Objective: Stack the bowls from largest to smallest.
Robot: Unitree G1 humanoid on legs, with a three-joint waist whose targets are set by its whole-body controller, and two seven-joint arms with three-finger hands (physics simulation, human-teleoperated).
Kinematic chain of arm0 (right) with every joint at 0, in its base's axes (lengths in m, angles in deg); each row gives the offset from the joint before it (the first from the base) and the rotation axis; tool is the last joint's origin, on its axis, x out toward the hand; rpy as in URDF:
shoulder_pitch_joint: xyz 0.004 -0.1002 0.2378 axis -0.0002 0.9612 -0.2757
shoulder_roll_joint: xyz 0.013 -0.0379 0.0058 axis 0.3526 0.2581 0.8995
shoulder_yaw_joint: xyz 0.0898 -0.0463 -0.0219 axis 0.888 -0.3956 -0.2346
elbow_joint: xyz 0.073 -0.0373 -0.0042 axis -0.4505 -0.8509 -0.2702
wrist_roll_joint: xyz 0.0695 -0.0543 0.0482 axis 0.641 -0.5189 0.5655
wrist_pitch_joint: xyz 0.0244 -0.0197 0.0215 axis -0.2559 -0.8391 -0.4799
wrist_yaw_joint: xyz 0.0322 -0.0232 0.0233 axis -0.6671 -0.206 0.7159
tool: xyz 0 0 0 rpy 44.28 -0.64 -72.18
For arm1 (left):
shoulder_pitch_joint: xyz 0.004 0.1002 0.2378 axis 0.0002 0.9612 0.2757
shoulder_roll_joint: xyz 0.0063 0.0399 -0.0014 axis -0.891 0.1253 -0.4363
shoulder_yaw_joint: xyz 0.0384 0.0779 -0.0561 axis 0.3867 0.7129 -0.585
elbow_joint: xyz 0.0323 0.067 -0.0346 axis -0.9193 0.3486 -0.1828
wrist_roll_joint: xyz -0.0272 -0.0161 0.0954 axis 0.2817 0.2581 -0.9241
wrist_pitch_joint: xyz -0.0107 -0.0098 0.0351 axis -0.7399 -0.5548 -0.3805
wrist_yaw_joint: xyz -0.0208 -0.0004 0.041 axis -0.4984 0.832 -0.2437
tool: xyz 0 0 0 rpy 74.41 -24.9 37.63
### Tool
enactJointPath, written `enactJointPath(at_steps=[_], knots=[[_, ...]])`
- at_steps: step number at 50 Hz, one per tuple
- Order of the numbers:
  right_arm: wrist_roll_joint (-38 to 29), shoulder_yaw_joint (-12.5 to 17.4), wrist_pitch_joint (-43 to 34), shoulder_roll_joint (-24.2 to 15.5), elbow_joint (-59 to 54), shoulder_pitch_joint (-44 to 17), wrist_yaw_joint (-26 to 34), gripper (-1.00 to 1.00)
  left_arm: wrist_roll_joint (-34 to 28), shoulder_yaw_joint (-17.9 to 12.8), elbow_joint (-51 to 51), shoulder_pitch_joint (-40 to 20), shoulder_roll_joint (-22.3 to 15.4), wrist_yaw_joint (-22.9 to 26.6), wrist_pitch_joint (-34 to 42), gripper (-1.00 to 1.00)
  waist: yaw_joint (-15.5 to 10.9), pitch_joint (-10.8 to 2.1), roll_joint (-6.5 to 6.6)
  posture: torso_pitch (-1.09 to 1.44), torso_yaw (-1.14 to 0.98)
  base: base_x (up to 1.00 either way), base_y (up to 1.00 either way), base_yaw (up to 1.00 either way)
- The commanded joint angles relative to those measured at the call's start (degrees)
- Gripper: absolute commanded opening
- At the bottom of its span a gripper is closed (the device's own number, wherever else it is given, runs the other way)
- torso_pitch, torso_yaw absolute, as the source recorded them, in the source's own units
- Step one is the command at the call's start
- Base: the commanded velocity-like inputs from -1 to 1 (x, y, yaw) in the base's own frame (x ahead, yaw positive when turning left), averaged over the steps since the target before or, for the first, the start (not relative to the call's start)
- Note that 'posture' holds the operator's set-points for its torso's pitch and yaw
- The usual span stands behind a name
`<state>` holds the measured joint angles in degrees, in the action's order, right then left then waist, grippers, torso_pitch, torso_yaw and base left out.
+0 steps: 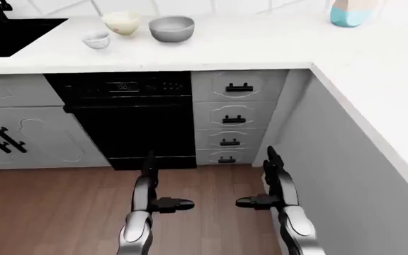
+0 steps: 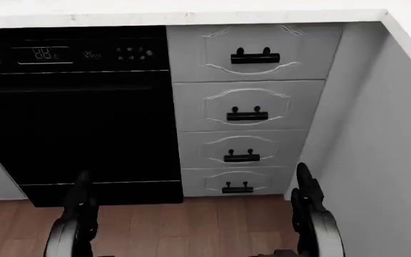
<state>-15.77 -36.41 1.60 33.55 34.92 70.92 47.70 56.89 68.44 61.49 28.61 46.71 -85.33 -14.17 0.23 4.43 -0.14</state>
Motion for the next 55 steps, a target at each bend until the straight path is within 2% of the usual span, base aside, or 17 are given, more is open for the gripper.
enactJointPath(at_steps=[1, 3, 4, 5, 7, 8, 20, 30, 33, 40, 43, 45, 47, 49, 50, 51, 55], knots=[[0.0, -0.1, 2.2, -0.1, 5.7, -2.0, -0.3, 1.0, -0.4, 0.5, -4.8, -1.6, -0.4, 0.6, -3.5, 1.0, 0.1, -0.05, -0.45, 0.0, 0.0, 0.0, 0.0, 0.0], [0.1, 0.1, 2.4, -0.2, 5.5, -2.2, -0.2, 1.0, -0.6, 0.3, -4.7, -1.5, -0.4, 0.6, -3.3, 1.0, -0.5, -3.54, -0.06, 0.0, 0.0, 0.0, 0.0, 0.0], [0.1, 0.0, 2.3, -0.2, 5.7, -2.1, -0.2, 1.0, -0.7, 0.2, -4.6, -1.5, -0.4, 0.7, -3.4, 1.0, -0.5, -2.97, -0.04, 0.0, 0.0, 0.0, 0.0, 0.0], [0.0, -0.1, 2.2, -0.1, 6.2, -1.8, -0.2, 1.0, -0.7, 0.1, -4.4, -1.6, -0.4, 0.7, -3.5, 1.0, -0.4, -0.95, -0.36, 0.0, 0.0, 0.0, 0.0, 0.0], [0.1, -0.1, 1.9, -0.1, 6.1, -2.2, -0.2, 1.0, -0.7, 0.0, -4.4, -1.9, -0.5, 0.8, -3.5, 1.0, -0.5, -3.96, -0.41, 0.0, 0.0, 0.0, 0.0, 0.0], [0.2, -0.1, 1.5, -0.1, 6.5, -2.3, -0.3, 1.0, -0.7, -0.1, -4.9, -1.9, -0.5, 0.8, -3.0, 1.0, -0.5, -4.29, -0.4, 0.0, 0.0, 0.0, 0.0, 0.0], [0.2, 0.4, -9.3, -1.0, 14.8, -7.7, -0.7, 1.0, 0.5, -0.2, -22.5, -8.5, -0.9, 0.7, 16.6, 1.0, -0.5, -5.25, -0.19, 0.0, 0.0, 0.0, 0.0, 0.0], [5.7, 3.2, -25.4, -2.3, 26.3, -17.0, -1.7, 1.0, 4.8, -4.7, -31.2, -21.2, -4.9, -1.1, 33.9, 1.0, -0.7, -6.35, 0.19, 0.0, 0.0, 0.0, 0.0, 0.01], [7.2, 3.4, -27.9, -2.9, 28.0, -18.5, -2.8, 1.0, 6.0, -5.3, -31.3, -23.8, -5.9, -1.5, 36.1, 1.0, -1.5, -4.4, -0.41, 0.0, 0.0, 0.0, 0.0, 0.99], [9.1, 3.7, -29.3, -3.8, 28.3, -20.1, -3.9, 1.0, 7.1, -5.1, -31.8, -24.9, -6.5, -1.8, 37.5, 1.0, -3.0, -3.68, -0.56, 0.0, 0.0, 0.0, 0.0, 1.0], [8.8, 3.4, -29.5, -4.0, 28.2, -20.4, -4.3, 1.0, 7.1, -4.9, -31.7, -25.4, -6.7, -1.7, 37.7, 1.0, -1.8, -3.17, -1.65, 0.0, 0.0, 0.0, 0.27, 0.67], [9.2, 3.9, -30.6, -4.1, 28.6, -21.6, -4.7, 1.0, 7.3, -5.1, -32.1, -26.3, -6.9, -1.8, 38.8, 1.0, -2.6, -1.15, -3.0, 0.0, 0.0, 0.0, 0.17, 0.0], [9.4, 4.0, -32.2, -4.6, 29.5, -22.8, -5.1, 1.0, 7.6, -5.4, -32.4, -27.3, -7.2, -1.9, 39.9, 1.0, -2.0, -3.31, -0.57, 0.0, 0.0, 0.0, 0.0, 0.0], [9.5, 3.9, -34.0, -5.0, 31.1, -23.8, -5.3, 1.0, 8.0, -5.8, -32.0, -28.7, -7.7, -1.9, 40.5, 1.0, -1.2, -3.61, 1.94, 0.0, 0.0, 0.0, 0.0, 0.0], [9.5, 3.8, -34.7, -5.1, 32.0, -24.2, -5.3, 1.0, 8.3, -6.0, -32.5, -29.1, -8.0, -2.1, 41.3, 1.0, -1.0, -2.95, 0.95, 0.0, 0.0, 0.0, 0.0, 0.0], [9.2, 3.6, -35.8, -5.5, 33.0, -24.7, -5.2, 1.0, 8.7, -6.2, -33.3, -30.1, -8.3, -2.3, 42.7, 1.0, -0.8, -4.24, 1.4, 0.0, 0.0, 0.15, 0.0, 0.0], [8.9, 4.0, -39.8, -6.3, 35.7, -27.5, -4.8, 1.0, 10.1, -6.9, -32.8, -33.3, -9.2, -2.9, 44.6, 1.0, -0.8, -2.69, 0.58, 0.0, 0.0, 0.22, 0.0, 0.0]])
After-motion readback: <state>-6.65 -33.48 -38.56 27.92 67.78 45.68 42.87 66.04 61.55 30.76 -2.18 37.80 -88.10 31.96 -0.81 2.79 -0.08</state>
